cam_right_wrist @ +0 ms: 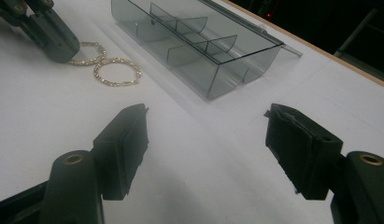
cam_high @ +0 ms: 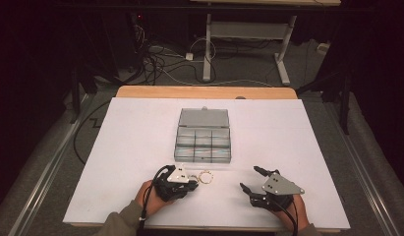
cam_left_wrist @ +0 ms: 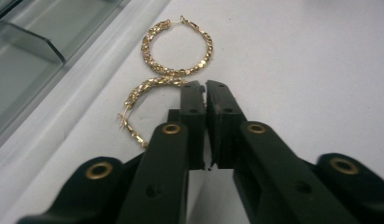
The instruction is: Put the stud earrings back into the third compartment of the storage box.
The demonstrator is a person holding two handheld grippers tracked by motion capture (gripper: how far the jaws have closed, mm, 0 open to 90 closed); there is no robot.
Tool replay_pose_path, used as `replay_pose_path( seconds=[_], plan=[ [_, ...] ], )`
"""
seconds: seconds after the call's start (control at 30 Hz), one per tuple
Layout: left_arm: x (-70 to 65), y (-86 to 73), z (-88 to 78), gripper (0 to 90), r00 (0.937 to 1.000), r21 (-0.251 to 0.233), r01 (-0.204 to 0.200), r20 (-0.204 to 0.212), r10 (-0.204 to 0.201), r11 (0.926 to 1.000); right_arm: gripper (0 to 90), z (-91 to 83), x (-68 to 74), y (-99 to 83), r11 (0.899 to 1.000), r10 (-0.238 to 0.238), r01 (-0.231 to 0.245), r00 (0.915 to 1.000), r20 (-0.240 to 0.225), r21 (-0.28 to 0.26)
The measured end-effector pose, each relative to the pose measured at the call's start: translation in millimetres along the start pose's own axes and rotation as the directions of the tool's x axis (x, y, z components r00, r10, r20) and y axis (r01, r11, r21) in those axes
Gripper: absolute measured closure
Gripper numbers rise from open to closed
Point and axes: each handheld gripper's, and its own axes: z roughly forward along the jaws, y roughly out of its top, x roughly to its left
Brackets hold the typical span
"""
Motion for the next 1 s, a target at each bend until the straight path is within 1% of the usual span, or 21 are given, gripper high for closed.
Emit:
replay_pose_path(
  seconds=[0.1,0.2,0.23,0.27,0.3,0.37,0.43,0.5,0.57,0.67,0.77,0.87,0.93,1.0],
  plan=[
    [-0.2,0.0,-0.8,84.5,1.0,-0.006,-0.006,-0.008,0.006,1.0,30.3,-0.1,-0.1,0.0,1.0,0.0,0.0,1.0,-0.001,0.0],
    [1.6,-0.2,-5.1,84.6,0.9998,-0.036,-0.001,-0.018,0.0,0.9994,30.3,-0.4,-0.2,0.1,1.0,0.001,-0.001,1.0,0.0,-0.002],
    [-0.7,-0.4,-5.5,84.6,0.9987,-0.079,0.047,-0.015,-0.048,0.9958,30.3,-0.4,-0.3,0.2,1.0,0.002,-0.002,1.0,0.001,-0.003],
    [0.1,-0.4,-7.9,84.6,0.9984,-0.095,0.05,-0.02,-0.052,0.9942,30.3,-0.5,-0.4,0.2,1.0,0.003,-0.003,1.0,0.001,-0.004],
    [2.3,0.1,-12.5,84.7,0.9991,-0.09,0.029,-0.029,-0.032,0.9955,30.3,-0.6,-0.3,0.3,1.0,0.002,-0.002,1.0,0.001,-0.005],
    [5.0,1.3,-19.3,84.7,0.9988,-0.105,0.01,-0.046,-0.015,0.9944,30.3,-0.7,-0.2,0.5,1.0,0.001,-0.001,1.0,0.003,-0.006],
    [5.6,2.3,-24.1,84.7,0.9986,-0.137,0.016,-0.048,-0.022,0.9904,30.3,-1.2,-0.1,0.8,1.0,-0.001,0.001,1.0,0.008,-0.01],
    [6.0,3.9,-28.2,84.7,0.9978,-0.156,0.011,-0.063,-0.021,0.9876,30.3,-1.9,-0.1,1.2,1.0,-0.001,0.001,0.9999,0.012,-0.017],
    [6.8,6.5,-31.8,84.7,0.9974,-0.173,0.01,-0.069,-0.022,0.9849,30.3,-2.7,-0.3,1.5,1.0,0.001,0.0,0.9998,0.019,-0.024],
    [7.2,11.9,-36.8,84.7,0.9968,-0.204,0.007,-0.077,-0.023,0.9788,30.4,-3.2,-0.5,1.8,1.0,0.0,0.0,0.9997,0.023,-0.029],
    [9.3,17.4,-41.9,84.7,0.9963,-0.225,0.004,-0.082,-0.024,0.9744,30.4,-3.4,-1.2,1.7,0.999,0.005,-0.004,0.9996,0.028,-0.032],
    [13.4,25.0,-46.5,84.7,0.9966,-0.247,0.003,-0.079,-0.024,0.9689,30.4,-4.6,-1.5,2.0,0.999,0.007,-0.005,0.9992,0.04,-0.044],
    [16.8,32.0,-47.5,84.7,0.9967,-0.254,0.0,-0.079,-0.021,0.9672,30.4,-5.0,-1.6,2.1,0.999,0.008,-0.006,0.999,0.044,-0.047],
    [20.7,39.9,-47.2,84.7,0.9964,-0.252,-0.008,-0.084,-0.014,0.9677,30.4,-5.2,-1.7,2.1,0.999,0.005,-0.003,0.9991,0.043,-0.047]
  ],
)
